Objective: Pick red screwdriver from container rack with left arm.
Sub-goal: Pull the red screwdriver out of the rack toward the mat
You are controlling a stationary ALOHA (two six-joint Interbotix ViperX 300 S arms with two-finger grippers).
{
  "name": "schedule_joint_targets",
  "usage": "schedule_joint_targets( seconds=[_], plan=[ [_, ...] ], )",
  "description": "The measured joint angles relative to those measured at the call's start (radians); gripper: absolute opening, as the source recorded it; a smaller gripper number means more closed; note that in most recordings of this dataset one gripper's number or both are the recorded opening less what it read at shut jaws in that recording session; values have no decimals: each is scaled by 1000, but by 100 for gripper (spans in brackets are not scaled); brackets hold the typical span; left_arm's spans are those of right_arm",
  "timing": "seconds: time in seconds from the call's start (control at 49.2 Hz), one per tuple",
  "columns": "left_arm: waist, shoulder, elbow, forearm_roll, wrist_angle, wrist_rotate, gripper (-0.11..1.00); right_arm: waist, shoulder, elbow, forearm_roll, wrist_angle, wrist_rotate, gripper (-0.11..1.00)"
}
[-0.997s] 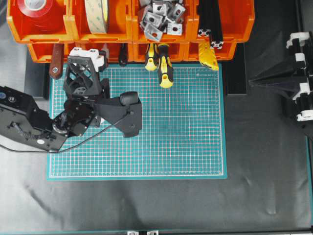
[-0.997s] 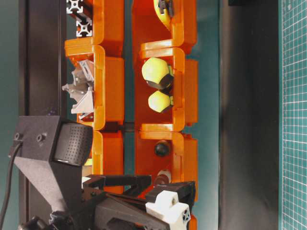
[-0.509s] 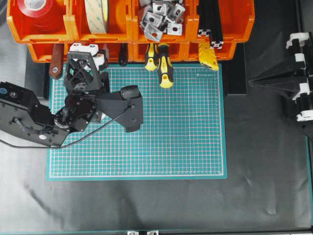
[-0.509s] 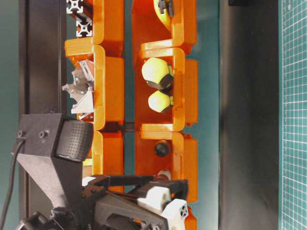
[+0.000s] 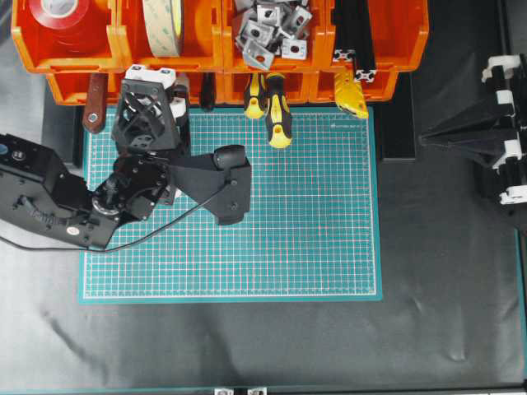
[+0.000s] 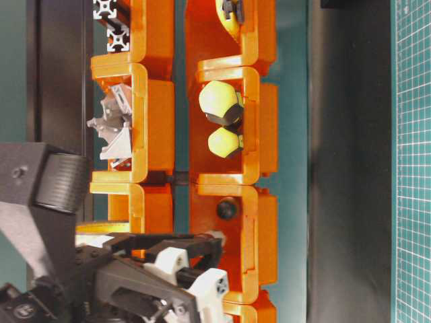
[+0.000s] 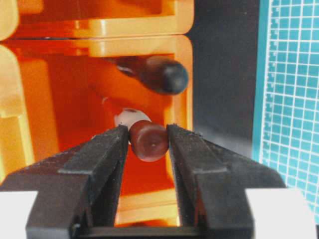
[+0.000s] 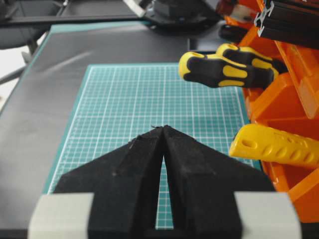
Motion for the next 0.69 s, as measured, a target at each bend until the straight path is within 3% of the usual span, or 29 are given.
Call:
schedule_joint_targets(
  seconds=[0.285, 0.692],
  plan=[
    [-126, 0, -98, -2, 91, 3, 25, 2, 0, 0, 0, 2, 0, 0],
    [-379, 17, -393, -2, 199, 28, 25, 3, -18, 2, 0, 31, 5, 0]
  ],
)
